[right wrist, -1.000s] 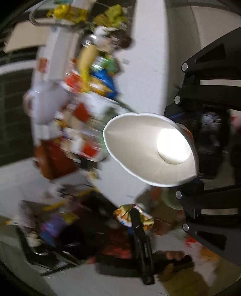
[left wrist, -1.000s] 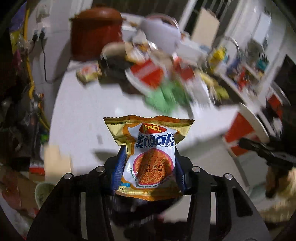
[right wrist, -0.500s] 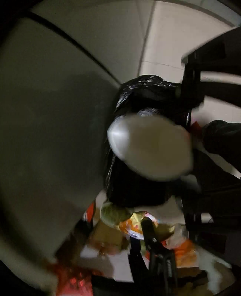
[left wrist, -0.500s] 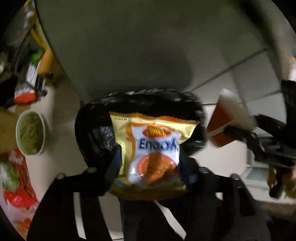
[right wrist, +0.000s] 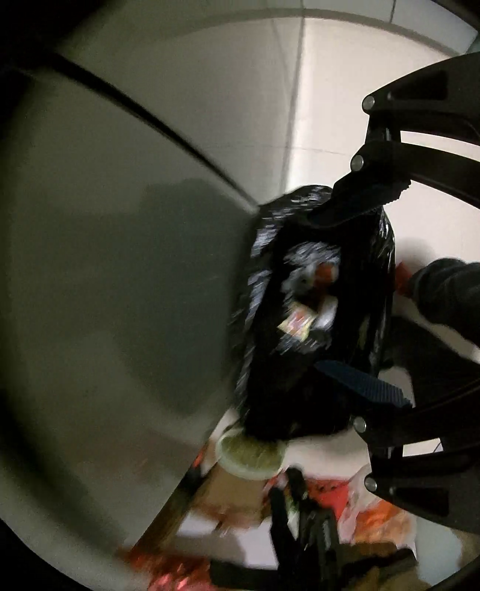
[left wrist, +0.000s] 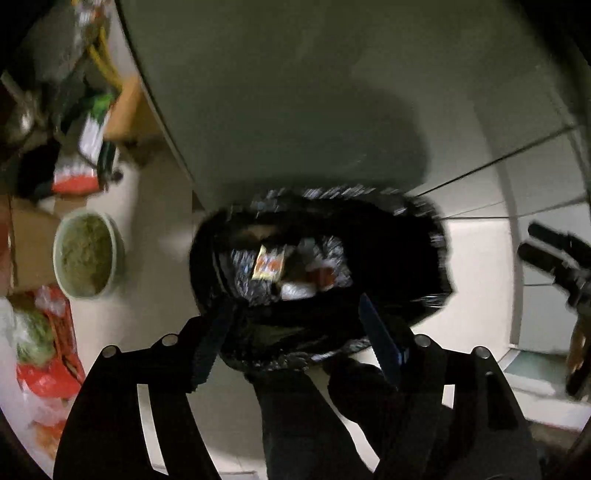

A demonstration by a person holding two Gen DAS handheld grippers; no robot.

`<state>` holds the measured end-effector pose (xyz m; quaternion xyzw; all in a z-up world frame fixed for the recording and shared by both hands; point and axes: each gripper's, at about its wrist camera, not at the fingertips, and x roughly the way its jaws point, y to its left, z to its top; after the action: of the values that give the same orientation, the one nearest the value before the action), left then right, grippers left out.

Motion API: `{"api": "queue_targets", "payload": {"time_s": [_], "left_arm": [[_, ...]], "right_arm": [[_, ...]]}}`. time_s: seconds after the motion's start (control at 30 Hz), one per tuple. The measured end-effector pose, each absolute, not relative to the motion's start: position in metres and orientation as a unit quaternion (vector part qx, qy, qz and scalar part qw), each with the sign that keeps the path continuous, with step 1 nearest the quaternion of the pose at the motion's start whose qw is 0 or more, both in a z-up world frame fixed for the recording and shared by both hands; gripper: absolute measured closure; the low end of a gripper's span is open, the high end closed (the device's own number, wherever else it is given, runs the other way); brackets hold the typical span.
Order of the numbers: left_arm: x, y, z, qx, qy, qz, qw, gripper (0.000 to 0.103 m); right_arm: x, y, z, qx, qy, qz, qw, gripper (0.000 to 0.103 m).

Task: Collect trash
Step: 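Carry the packet and cup over the black bag and open both tools, then grasp the red-and-white paper cup with the left tool while the right grasps white tissue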

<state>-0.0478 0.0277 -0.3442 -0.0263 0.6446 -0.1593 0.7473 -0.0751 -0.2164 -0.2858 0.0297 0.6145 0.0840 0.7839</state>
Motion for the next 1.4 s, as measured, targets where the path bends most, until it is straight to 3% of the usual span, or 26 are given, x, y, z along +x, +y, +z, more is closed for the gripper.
{"api": "queue_targets", "payload": {"time_s": [0.1, 0.13, 0.23, 0.33, 0.47, 0.63, 0.7, 0.77, 0.8, 0.83, 0.87, 1.13, 1.4], "left_arm": [[-0.062, 0.024, -0.272, -0.013, 0.598, -0.188, 0.779, 0.020], [-0.067, 0.023, -0.243, -0.015, 0.573, -0.199, 0.795, 0.015], [-0.074, 0.018, -0.175, -0.023, 0.507, -0.221, 0.833, 0.013], [-0.064, 0.008, -0.132, -0.041, 0.457, -0.233, 0.857, 0.013], [-0.046, -0.005, -0.101, -0.050, 0.409, -0.236, 0.880, 0.013], [-0.031, -0.011, -0.082, -0.035, 0.377, -0.229, 0.897, 0.013], [-0.025, -0.014, -0.076, -0.025, 0.366, -0.222, 0.903, 0.013], [-0.016, -0.012, -0.070, -0.020, 0.362, -0.218, 0.906, 0.013], [-0.009, -0.014, -0.069, -0.015, 0.359, -0.216, 0.908, 0.013], [-0.005, -0.012, -0.067, -0.012, 0.357, -0.216, 0.909, 0.013], [0.003, -0.013, -0.066, -0.006, 0.353, -0.214, 0.911, 0.013], [0.085, -0.055, -0.062, 0.093, 0.321, -0.265, 0.904, 0.013], [0.145, -0.090, -0.086, 0.191, 0.350, -0.287, 0.871, 0.013]], "right_arm": [[-0.083, -0.221, -0.196, 0.062, 0.556, 0.123, 0.820, 0.025], [-0.085, -0.222, -0.162, 0.067, 0.528, 0.133, 0.836, 0.019], [-0.085, -0.221, -0.085, 0.057, 0.434, 0.139, 0.888, 0.006], [-0.064, -0.226, -0.043, 0.050, 0.368, 0.115, 0.921, 0.005], [-0.020, -0.233, -0.029, 0.048, 0.334, 0.063, 0.939, 0.007], [0.038, -0.244, -0.059, 0.044, 0.360, 0.022, 0.932, 0.023], [0.056, -0.245, -0.078, 0.036, 0.383, 0.016, 0.923, 0.038], [0.072, -0.247, -0.093, 0.039, 0.411, 0.019, 0.911, 0.070], [0.070, -0.249, -0.092, 0.041, 0.410, 0.016, 0.911, 0.076], [0.069, -0.253, -0.090, 0.052, 0.408, 0.019, 0.911, 0.092], [0.067, -0.259, -0.084, 0.075, 0.405, 0.031, 0.911, 0.097], [0.023, -0.281, -0.020, 0.135, 0.342, 0.062, 0.928, 0.097], [-0.009, -0.295, -0.014, 0.176, 0.339, 0.057, 0.922, 0.097]]}}
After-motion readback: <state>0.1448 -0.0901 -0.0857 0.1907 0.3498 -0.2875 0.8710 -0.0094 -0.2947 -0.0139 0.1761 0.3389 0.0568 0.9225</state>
